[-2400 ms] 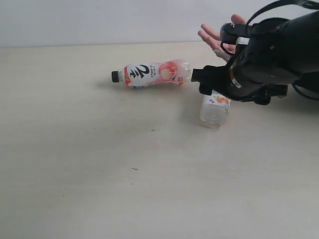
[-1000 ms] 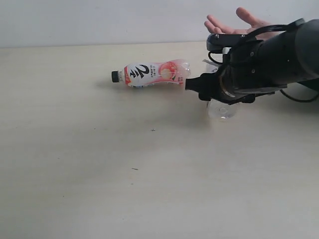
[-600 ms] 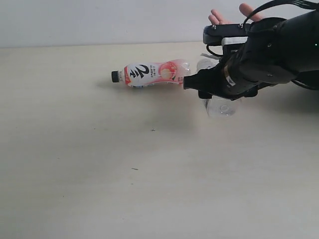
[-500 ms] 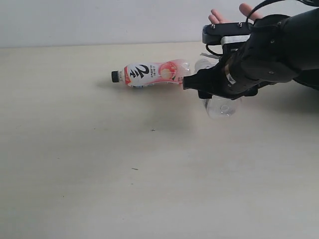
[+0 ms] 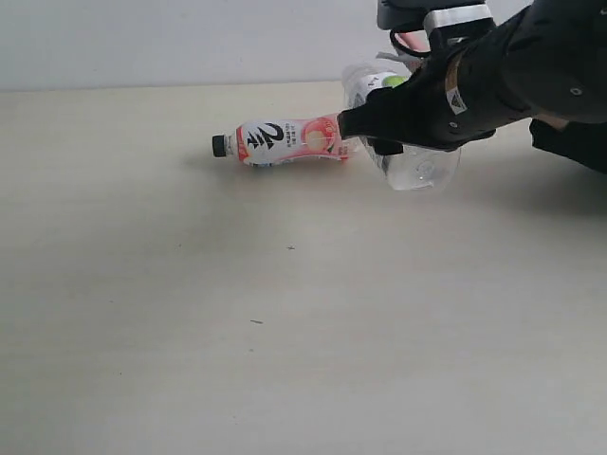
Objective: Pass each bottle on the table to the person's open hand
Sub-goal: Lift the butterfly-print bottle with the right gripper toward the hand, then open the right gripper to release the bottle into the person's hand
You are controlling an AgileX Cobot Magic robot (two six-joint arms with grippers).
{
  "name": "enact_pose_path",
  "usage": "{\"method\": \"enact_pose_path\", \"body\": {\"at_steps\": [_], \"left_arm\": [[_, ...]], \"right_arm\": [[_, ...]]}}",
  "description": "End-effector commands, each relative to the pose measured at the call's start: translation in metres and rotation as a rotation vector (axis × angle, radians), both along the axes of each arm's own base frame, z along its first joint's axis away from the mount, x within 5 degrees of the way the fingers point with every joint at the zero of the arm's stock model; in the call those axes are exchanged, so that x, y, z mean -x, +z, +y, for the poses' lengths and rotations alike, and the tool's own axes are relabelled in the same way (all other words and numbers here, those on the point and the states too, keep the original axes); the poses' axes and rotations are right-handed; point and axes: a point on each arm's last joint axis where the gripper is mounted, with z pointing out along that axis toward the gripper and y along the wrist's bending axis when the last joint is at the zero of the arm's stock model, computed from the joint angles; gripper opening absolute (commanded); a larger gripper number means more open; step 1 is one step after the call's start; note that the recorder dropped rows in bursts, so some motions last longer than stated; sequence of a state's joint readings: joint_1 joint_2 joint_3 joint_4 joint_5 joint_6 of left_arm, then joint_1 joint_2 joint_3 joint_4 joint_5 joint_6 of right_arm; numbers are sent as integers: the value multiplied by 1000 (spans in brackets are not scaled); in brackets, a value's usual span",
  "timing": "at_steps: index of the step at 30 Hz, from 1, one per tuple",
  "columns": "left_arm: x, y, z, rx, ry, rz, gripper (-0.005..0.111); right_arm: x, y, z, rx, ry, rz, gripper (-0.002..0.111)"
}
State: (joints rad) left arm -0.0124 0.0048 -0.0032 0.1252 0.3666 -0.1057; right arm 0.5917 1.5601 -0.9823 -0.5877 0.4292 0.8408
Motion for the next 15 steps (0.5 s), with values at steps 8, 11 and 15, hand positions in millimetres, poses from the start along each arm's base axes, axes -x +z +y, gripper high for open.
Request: {"method": "enact_pose_path", "body": {"at_steps": [8, 11, 15], "left_arm": [[0, -1, 0, 1, 2, -5, 3], [0, -1, 0, 1, 2, -5, 3], [0, -1, 0, 1, 2, -5, 3]], "right_arm": [[14, 59, -14, -30, 57, -221, 0], [9, 67, -26, 2, -10, -218, 0], [0, 71, -43, 21, -78, -218, 0]]}}
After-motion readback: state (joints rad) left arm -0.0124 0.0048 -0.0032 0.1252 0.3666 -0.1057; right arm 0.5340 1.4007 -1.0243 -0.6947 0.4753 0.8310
